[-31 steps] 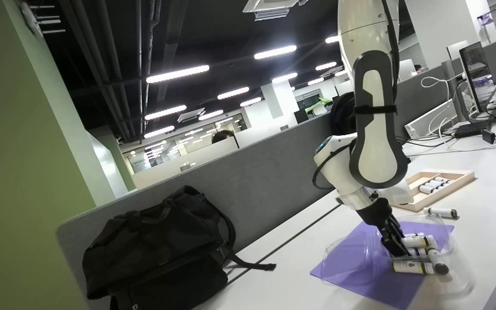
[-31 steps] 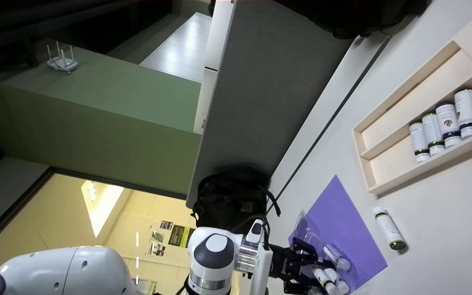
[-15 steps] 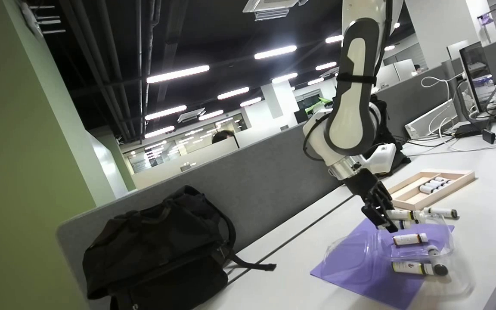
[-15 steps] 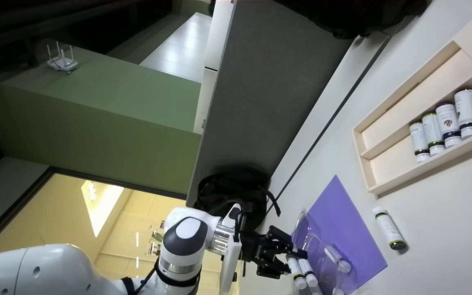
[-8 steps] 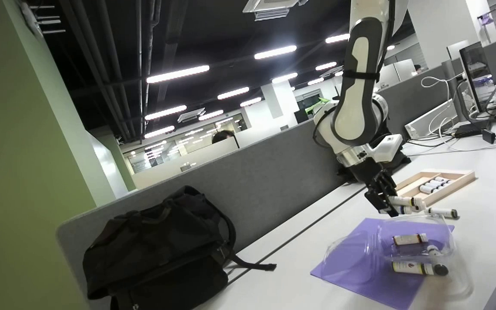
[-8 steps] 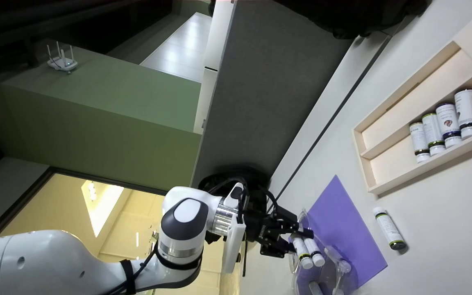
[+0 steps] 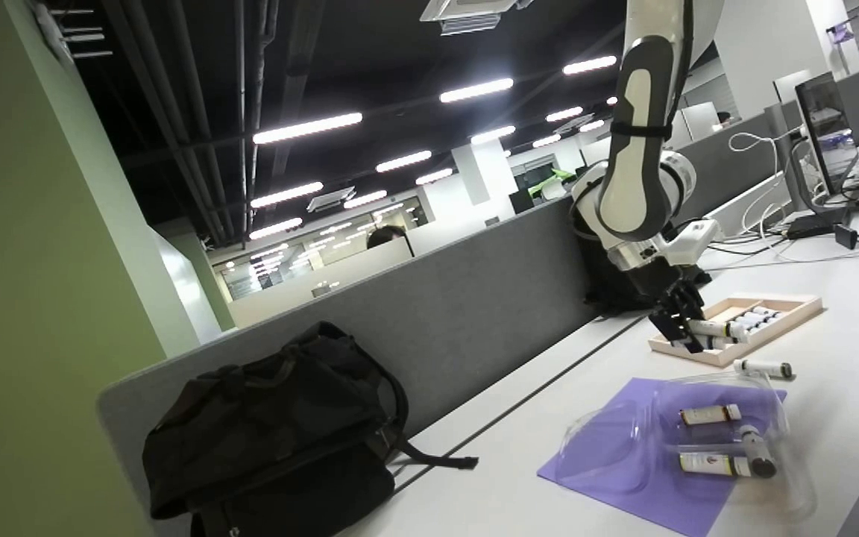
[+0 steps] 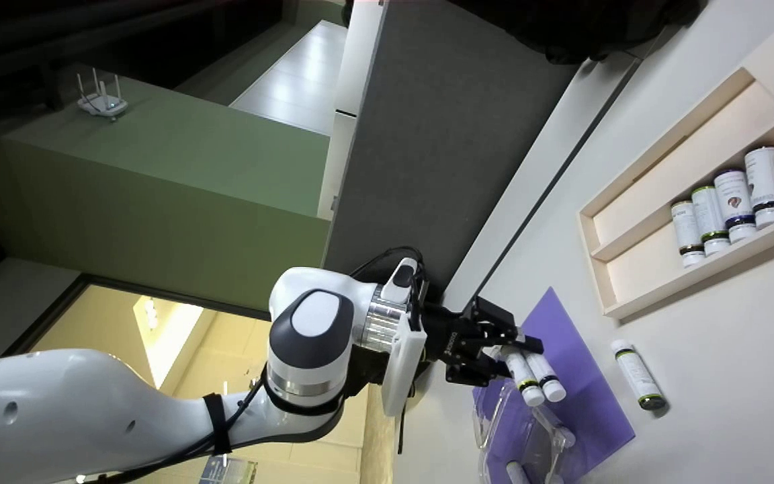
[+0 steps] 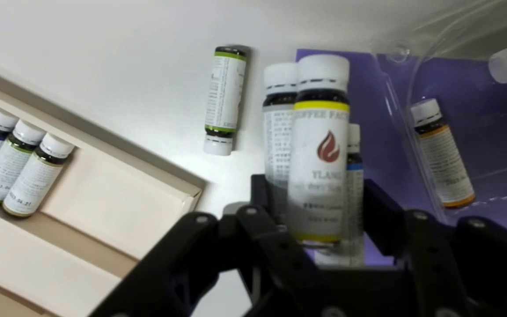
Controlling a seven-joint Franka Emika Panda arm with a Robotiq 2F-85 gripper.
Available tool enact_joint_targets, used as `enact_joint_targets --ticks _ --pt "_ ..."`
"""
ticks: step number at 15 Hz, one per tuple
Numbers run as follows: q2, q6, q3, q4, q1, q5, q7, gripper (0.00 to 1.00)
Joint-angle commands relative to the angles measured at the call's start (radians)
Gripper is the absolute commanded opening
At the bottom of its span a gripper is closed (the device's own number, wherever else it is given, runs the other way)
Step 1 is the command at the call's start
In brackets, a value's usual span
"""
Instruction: Pick up three of the white objects from the transparent bowl and put them on the table
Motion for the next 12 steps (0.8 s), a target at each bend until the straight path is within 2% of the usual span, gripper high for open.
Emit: enact_joint_targets --ticks 1,7,12 --pt "0.036 0.053 -0.02 0.002 -0.004 -0.031 0.036 0.35" --pt "0.112 0.161 -0.033 -0.012 0.009 -0.01 0.073 0.35" --pt "0.152 0.202 -0.03 -0.019 0.008 0.028 0.084 0.35"
